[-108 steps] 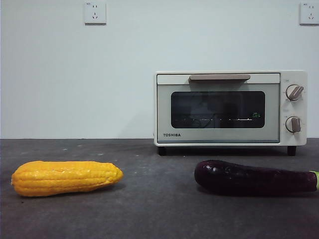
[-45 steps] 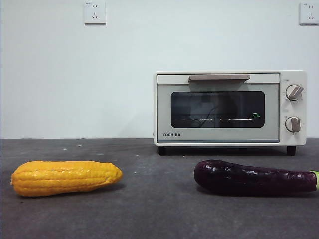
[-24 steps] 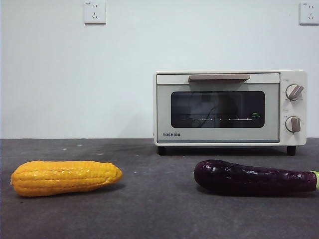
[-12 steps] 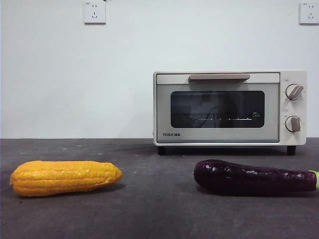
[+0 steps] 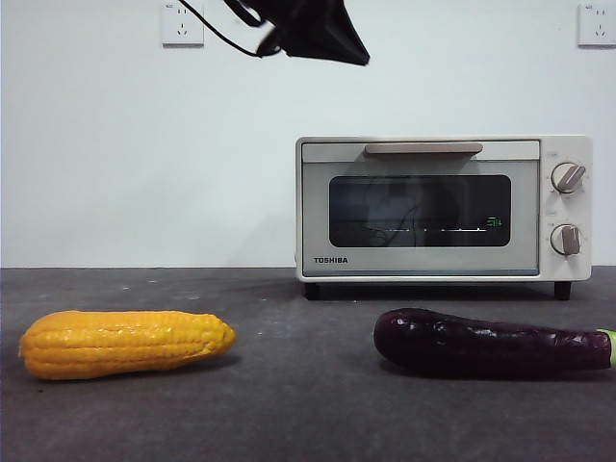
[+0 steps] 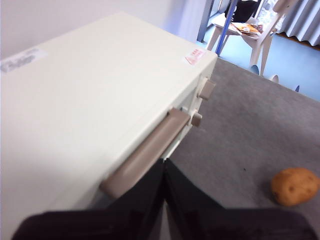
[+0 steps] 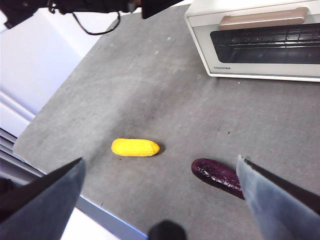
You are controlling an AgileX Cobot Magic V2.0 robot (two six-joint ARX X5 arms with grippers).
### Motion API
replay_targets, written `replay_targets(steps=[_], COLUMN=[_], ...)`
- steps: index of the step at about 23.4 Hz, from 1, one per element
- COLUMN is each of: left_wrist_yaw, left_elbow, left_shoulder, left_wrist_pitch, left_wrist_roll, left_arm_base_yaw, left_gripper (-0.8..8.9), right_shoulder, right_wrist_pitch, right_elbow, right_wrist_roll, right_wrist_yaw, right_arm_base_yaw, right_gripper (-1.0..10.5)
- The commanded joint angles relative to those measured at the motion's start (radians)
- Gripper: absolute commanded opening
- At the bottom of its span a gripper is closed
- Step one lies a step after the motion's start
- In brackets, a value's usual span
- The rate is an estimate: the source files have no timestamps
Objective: Take the eggplant from the table,put the eggplant in the oven
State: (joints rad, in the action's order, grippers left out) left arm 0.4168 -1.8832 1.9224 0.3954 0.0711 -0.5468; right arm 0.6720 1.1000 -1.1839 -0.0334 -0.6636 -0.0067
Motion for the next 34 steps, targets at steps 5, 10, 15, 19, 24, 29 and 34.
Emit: replay_targets(steps=[5,10,15,19,24,29,34], left_wrist_yaw=[-0.056,-0.079,-0.085,-0.113,-0.145,-0.156,-0.185], left_elbow=[-0.013,-0.013,-0.013,-0.013,-0.013,-0.013,-0.013], left_shoulder=[0.076,0.109,0.134,0.151,0.183,0.215,0.253], left_wrist_pitch=[-0.063,-0.106,-0.158,-0.187,-0.206,-0.211,-0.232], left_wrist_roll=[0.021,0.03,0.031,0.056,0.087,0.111,0.123], left_arm_base_yaw=[-0.016,-0.024,-0.035,-0.047,-0.06,-0.068,-0.07], left_gripper=[-0.06,-0.06,-0.06,-0.06,-0.06,-0.06,-0.06], right_shoulder=[0.0,0.007,0.025,0.041,0.057,0.057,0.057], right_wrist_pitch=[-0.006,-0.006,-0.005,-0.005,-0.002,0.002,0.007], right_elbow=[-0.003,-0.003,-0.003,-0.003,-0.003,-0.003,-0.003], right_wrist_roll=[0.017,0.02,0.028,0.028,0.028,0.028,0.028], right_wrist_yaw=[0.003,0.003,0.003,0.002,0.002,0.0,-0.002], right_arm_base_yaw=[0.001,0.001,0.001,0.001,0.001,0.001,0.001], right_gripper=[5.1,5.1,5.1,5.1,5.1,5.1,5.1])
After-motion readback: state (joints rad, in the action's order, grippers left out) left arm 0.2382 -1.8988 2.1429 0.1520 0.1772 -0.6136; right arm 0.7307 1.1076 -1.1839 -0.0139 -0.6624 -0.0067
